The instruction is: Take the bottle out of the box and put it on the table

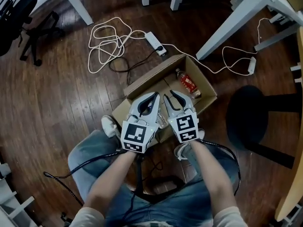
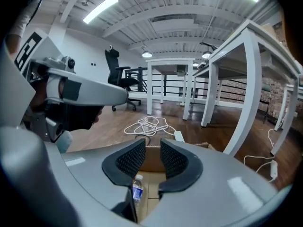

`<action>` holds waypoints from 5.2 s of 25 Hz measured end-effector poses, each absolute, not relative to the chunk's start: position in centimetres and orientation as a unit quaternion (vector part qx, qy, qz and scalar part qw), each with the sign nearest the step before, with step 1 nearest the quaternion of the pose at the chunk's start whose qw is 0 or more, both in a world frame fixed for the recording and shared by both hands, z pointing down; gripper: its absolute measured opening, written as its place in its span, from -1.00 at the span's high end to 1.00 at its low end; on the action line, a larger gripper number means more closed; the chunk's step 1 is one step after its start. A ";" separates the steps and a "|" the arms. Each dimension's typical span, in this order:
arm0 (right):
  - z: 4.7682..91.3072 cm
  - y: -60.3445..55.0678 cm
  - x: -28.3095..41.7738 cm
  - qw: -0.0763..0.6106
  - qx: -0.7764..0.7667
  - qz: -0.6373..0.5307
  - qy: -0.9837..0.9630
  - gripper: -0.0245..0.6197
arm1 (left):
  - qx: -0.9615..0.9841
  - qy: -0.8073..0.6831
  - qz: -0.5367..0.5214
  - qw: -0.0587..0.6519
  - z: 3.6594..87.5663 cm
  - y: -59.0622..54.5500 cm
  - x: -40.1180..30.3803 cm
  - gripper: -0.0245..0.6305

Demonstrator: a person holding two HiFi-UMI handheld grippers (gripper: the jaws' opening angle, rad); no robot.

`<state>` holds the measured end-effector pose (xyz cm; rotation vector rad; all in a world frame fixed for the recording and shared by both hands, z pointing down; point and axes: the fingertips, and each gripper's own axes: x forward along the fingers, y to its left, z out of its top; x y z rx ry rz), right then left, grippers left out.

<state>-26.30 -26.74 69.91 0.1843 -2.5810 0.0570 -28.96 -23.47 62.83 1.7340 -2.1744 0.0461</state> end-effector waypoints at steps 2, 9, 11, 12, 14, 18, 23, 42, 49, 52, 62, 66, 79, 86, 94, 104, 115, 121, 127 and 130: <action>72.0 -26.3 -26.7 0.287 0.062 0.033 -0.956 0.62 | 0.609 -0.770 0.020 0.190 64.5 -23.5 -29.3 0.95; 79.7 -24.5 -26.7 0.333 0.055 0.063 -0.939 0.50 | 0.610 -0.759 0.055 0.221 70.4 -21.8 -29.1 0.95; 81.7 -23.9 -26.6 0.347 0.054 0.073 -0.933 0.50 | 0.609 -0.755 0.067 0.235 72.3 -21.3 -28.7 0.95; 82.8 -23.6 -26.5 0.355 0.052 0.079 -0.930 0.49 | 0.608 -0.753 0.068 0.243 73.2 -21.1 -28.5 0.95; 85.3 -22.5 -26.4 0.382 0.042 0.094 -0.918 0.40 | 0.605 -0.750 0.066 0.260 74.7 -20.8 -27.9 0.95; 91.6 -20.3 -25.9 0.475 0.019 0.131 -0.870 0.08 | 0.600 -0.749 0.066 0.275 76.3 -20.2 -27.2 0.95; 96.2 -20.3 -26.8 0.513 0.029 0.147 -0.845 0.00 | 0.580 -0.763 0.052 0.281 76.4 -20.2 -28.7 0.97; 103.7 -18.0 -24.4 0.631 0.032 0.160 -0.759 -0.05 | 0.563 -0.772 0.029 0.295 77.0 -20.1 -30.0 0.97; 101.6 -19.3 -25.0 0.593 0.035 0.172 -0.786 0.03 | 0.565 -0.775 0.029 0.280 76.0 -20.4 -30.6 0.97; 98.4 -20.2 -25.7 0.554 0.046 0.163 -0.815 0.03 | 0.570 -0.773 0.026 0.277 75.1 -20.6 -30.0 0.97; 84.2 -25.1 -26.1 0.458 0.104 0.155 -0.869 0.02 | 0.608 -0.764 0.020 0.214 66.5 -22.4 -27.6 0.97; 78.4 -26.6 -26.2 0.418 0.116 0.124 -0.892 0.02 | 0.625 -0.761 0.021 0.173 62.6 -22.7 -26.9 0.97; 58.5 -27.4 -23.3 0.290 0.138 0.078 -0.944 0.02 | 0.650 -0.755 -0.021 0.079 48.8 -22.3 -24.4 0.97; 47.7 -26.9 -22.0 0.221 0.140 0.032 -0.965 0.01 | 0.657 -0.752 -0.042 0.024 41.2 -21.5 -21.9 0.97; 37.2 -25.4 -18.6 0.157 0.167 -0.004 -0.973 0.01 | 0.659 -0.748 -0.073 -0.016 34.4 -19.3 -18.9 0.97; 26.5 -24.2 -15.3 0.071 0.201 -0.034 -0.976 0.01 | 0.672 -0.725 -0.142 -0.053 26.7 -17.5 -15.9 0.97; 18.5 -26.1 -8.3 0.025 0.263 -0.064 -0.962 0.01 | 0.722 -0.667 -0.169 -0.081 20.6 -19.8 -9.1 0.98; 15.8 -28.5 -1.5 0.020 0.319 -0.076 -0.944 0.01 | 0.753 -0.627 -0.181 -0.088 18.3 -21.6 -3.9 0.98; 13.3 -29.8 5.6 0.014 0.375 -0.089 -0.922 0.00 | 0.784 -0.582 -0.197 -0.088 16.4 -23.3 2.0 0.98; 12.2 -30.1 9.0 0.012 0.398 -0.093 -0.913 0.00 | 0.797 -0.561 -0.204 -0.089 15.5 -23.6 5.3 0.98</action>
